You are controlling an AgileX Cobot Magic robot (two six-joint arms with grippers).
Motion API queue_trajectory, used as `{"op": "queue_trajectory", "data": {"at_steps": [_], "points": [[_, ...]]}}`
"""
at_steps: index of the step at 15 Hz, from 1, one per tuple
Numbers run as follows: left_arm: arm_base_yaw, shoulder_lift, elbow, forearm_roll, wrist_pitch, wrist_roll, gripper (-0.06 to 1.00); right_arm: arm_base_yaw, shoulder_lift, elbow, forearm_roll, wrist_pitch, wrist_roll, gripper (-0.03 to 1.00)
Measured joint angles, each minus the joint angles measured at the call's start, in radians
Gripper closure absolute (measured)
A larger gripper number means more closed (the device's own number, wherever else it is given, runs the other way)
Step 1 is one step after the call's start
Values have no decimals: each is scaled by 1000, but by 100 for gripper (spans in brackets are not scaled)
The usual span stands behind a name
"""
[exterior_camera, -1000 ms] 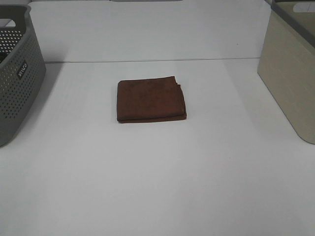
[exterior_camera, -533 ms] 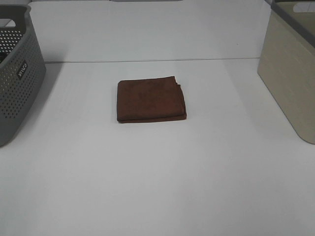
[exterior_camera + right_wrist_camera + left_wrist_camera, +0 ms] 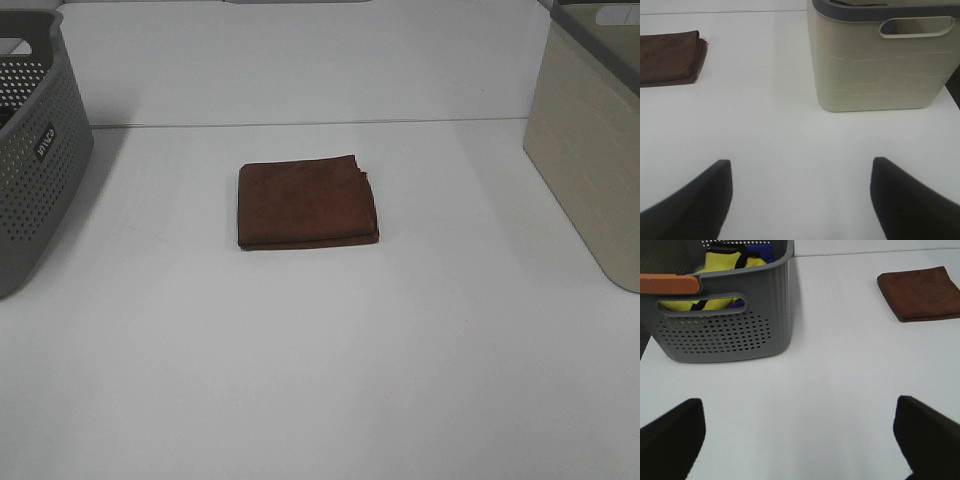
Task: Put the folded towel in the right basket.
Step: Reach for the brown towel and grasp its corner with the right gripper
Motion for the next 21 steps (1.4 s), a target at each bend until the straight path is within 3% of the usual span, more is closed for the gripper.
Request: {"op": "queue_trajectory", "data": {"at_steps": [2,5,6,7,10,16,21], "points": [[0,0,0,0,0,0,-3,0,33,-10,-1,-33,0,24],[0,0,0,0,0,0,-3,0,224,-61,41,-178,0,24],[0,0,0,0,0,0,-3,0,408,-116,84,-277,-19,24],[0,0,0,0,0,0,-3,0,511,-157,104,-317,-31,24],[0,0,0,0,0,0,-3,0,819,-322,143,-370,-88,24],[0,0,0,0,0,0,-3,0,1310,-742,150,-356,-104,24],[0,0,0,0,0,0,-3,0,1659,-1116,227,-170,-144,24]]}}
